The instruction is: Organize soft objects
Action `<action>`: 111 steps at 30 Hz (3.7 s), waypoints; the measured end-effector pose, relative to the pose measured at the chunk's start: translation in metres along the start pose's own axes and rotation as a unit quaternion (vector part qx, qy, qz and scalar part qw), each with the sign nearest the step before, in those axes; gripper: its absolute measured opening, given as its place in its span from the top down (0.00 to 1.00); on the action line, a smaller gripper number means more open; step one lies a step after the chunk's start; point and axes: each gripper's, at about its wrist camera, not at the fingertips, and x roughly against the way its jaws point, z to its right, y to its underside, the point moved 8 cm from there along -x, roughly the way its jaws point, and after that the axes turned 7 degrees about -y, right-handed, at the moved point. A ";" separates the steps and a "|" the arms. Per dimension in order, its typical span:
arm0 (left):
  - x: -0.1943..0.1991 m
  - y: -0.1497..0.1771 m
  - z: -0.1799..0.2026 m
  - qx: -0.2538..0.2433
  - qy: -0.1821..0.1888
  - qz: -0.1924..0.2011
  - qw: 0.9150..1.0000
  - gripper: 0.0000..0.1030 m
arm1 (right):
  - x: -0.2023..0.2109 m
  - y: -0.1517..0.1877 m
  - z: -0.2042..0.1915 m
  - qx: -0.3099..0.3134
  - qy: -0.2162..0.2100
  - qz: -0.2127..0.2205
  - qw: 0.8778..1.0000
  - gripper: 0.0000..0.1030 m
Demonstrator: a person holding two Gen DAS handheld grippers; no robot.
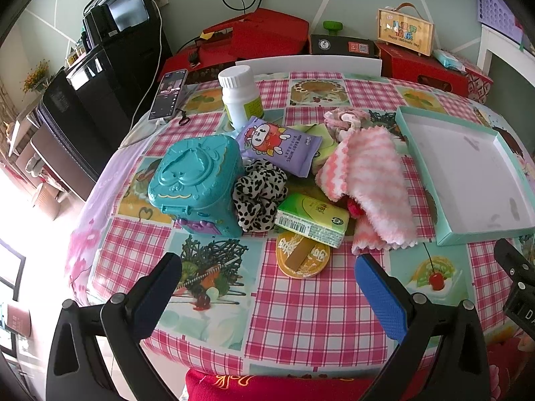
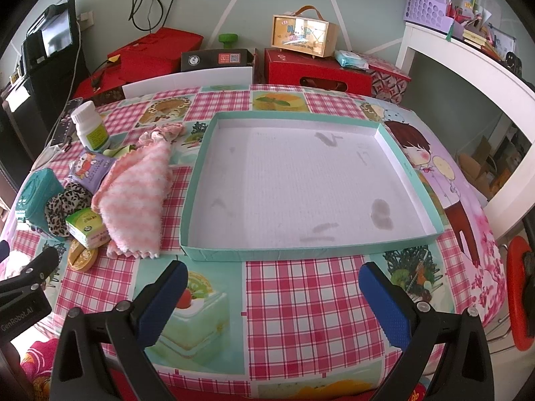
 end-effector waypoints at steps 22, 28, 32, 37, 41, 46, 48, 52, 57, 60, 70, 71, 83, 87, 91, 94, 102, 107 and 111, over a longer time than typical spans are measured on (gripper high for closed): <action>-0.001 0.004 0.003 -0.003 0.001 -0.003 1.000 0.00 | 0.000 0.000 -0.001 -0.001 0.000 0.000 1.000 0.00; -0.001 0.004 0.003 -0.001 0.004 -0.007 1.000 0.00 | -0.001 0.000 0.000 -0.001 0.000 0.000 1.000 0.00; 0.001 0.002 -0.004 0.020 0.019 -0.009 1.000 0.00 | 0.004 -0.002 -0.005 0.007 -0.015 0.010 1.000 0.00; -0.011 0.003 -0.007 0.038 0.038 -0.046 0.997 0.00 | 0.005 -0.008 -0.030 0.049 -0.059 0.015 0.997 0.00; -0.022 0.006 -0.009 0.062 0.063 -0.082 0.993 0.01 | 0.001 -0.015 -0.051 0.069 -0.097 0.012 0.993 0.00; -0.033 0.001 -0.018 0.114 0.096 -0.111 0.982 0.01 | -0.011 -0.028 -0.071 0.087 -0.131 0.008 0.987 0.06; -0.036 0.000 -0.020 0.130 0.103 -0.120 0.979 0.02 | -0.021 -0.029 -0.077 0.096 -0.141 -0.004 0.985 0.13; -0.044 -0.004 -0.020 0.147 0.112 -0.132 0.974 0.08 | -0.035 -0.028 -0.090 0.108 -0.157 -0.024 0.981 0.19; -0.058 0.002 -0.012 0.147 0.120 -0.162 0.968 0.11 | -0.046 -0.030 -0.106 0.126 -0.178 -0.031 0.976 0.20; -0.064 0.008 -0.007 0.140 0.126 -0.182 0.965 0.13 | -0.055 -0.030 -0.113 0.131 -0.185 -0.041 0.973 0.27; -0.087 0.012 0.014 0.115 0.131 -0.212 0.962 0.26 | -0.080 -0.020 -0.124 0.129 -0.218 -0.075 0.965 0.49; -0.088 0.011 0.014 0.112 0.129 -0.210 0.963 0.26 | -0.083 -0.019 -0.124 0.126 -0.219 -0.080 0.964 0.51; -0.100 -0.002 0.039 0.084 0.116 -0.202 0.969 0.31 | -0.095 -0.009 -0.123 0.118 -0.226 -0.099 0.962 0.63; -0.103 -0.005 0.049 0.074 0.113 -0.201 0.970 0.33 | -0.095 -0.008 -0.124 0.120 -0.222 -0.098 0.963 0.64; -0.103 -0.006 0.057 0.068 0.110 -0.200 0.971 0.34 | -0.095 -0.008 -0.123 0.118 -0.223 -0.098 0.963 0.65; -0.105 -0.007 0.061 0.065 0.110 -0.200 0.971 0.34 | -0.095 -0.008 -0.122 0.115 -0.223 -0.098 0.963 0.65; -0.098 -0.006 0.071 0.043 0.108 -0.200 0.973 0.34 | -0.092 -0.009 -0.120 0.103 -0.232 -0.096 0.963 0.68; -0.099 -0.009 0.079 0.039 0.109 -0.197 0.974 0.35 | -0.091 -0.009 -0.120 0.098 -0.241 -0.097 0.961 0.78; -0.099 -0.010 0.078 0.042 0.109 -0.194 0.974 0.49 | -0.092 -0.008 -0.119 0.094 -0.241 -0.097 0.961 0.81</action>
